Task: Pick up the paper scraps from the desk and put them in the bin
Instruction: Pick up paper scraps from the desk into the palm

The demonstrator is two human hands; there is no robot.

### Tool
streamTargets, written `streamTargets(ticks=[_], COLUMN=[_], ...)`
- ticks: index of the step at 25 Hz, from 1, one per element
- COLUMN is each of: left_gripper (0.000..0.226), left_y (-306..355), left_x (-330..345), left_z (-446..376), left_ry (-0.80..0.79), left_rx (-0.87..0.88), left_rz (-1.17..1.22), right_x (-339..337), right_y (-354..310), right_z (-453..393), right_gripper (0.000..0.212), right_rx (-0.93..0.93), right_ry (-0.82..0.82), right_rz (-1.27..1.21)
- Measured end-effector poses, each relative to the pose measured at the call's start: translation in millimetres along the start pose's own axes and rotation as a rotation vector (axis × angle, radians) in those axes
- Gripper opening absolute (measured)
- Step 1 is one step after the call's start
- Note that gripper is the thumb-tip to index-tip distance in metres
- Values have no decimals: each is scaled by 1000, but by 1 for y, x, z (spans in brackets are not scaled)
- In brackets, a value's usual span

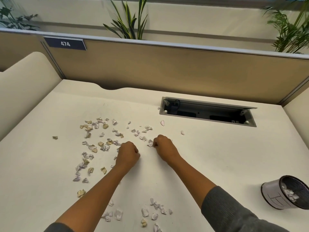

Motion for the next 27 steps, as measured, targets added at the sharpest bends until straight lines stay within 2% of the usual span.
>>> streamTargets(ticks=[2,6,10,13,17,21,23,27], left_gripper=[21,10,7,8,7,9,10,9], left_y=[-1,12,53,89,130,184,217,279], left_x=[-2,-2,11,25,46,86,108,146], left_z=[3,15,30,42,59,89,106,138], left_ry=[-22,-81,-190,-248,-324,-472,-554,-672], left_rx=[-61,-151,-73,1,54,123,170,252], left_rz=[149,452,525,555,582,581,589,575], right_x=[-5,-29,-62,-91,-136,-157,-160,-158], right_y=[9,34,70,112,168,213,224,237], right_z=[18,68,137,190,259,323,335,340], right_gripper=[20,7,6,6,6,10,9,6], right_rx=[56,200,262,372,539,724,761,784], right_ry=[1,103,236,348,598,788,812,732], right_rz=[-150,-634,-793,-787,-678,-531,-484,-506])
Point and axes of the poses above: each hand's wrist, its own z-axis away from the middle knuckle, its own x-axis out of the palm, y = z × x, the point moved 4 cm from there along -z, towards the middle knuckle, and after that the axes turned 8 degrees about -y, right-handed, at the moved point
